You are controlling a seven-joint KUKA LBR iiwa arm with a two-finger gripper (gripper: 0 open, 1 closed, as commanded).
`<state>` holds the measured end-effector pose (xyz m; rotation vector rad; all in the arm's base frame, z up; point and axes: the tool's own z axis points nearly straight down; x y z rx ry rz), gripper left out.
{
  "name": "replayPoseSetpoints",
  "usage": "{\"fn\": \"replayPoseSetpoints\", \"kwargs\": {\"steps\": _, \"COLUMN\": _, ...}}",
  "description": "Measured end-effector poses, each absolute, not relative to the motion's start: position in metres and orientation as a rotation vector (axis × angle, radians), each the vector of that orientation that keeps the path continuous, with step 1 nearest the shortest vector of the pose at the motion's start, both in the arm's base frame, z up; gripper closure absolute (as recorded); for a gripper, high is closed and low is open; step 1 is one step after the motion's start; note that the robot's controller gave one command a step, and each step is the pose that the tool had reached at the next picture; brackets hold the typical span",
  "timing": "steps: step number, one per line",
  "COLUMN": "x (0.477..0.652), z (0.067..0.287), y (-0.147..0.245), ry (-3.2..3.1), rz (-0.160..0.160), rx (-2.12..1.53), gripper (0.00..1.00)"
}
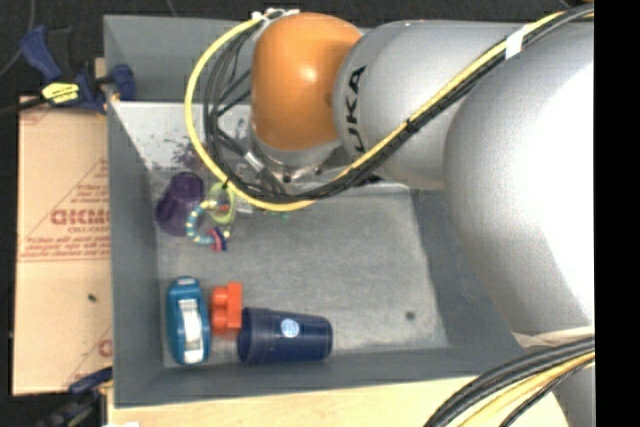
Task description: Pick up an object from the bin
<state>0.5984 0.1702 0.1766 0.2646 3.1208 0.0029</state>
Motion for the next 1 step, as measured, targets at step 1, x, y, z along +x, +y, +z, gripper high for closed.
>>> {"fn": "replayPoseSetpoints", "kwargs": {"steps": 1, "x": 0.6075, "z": 0.2301, "y": 0.1455, "ry": 3.109, "rz": 0.005, "rx": 0.277, "gripper": 1.0}}
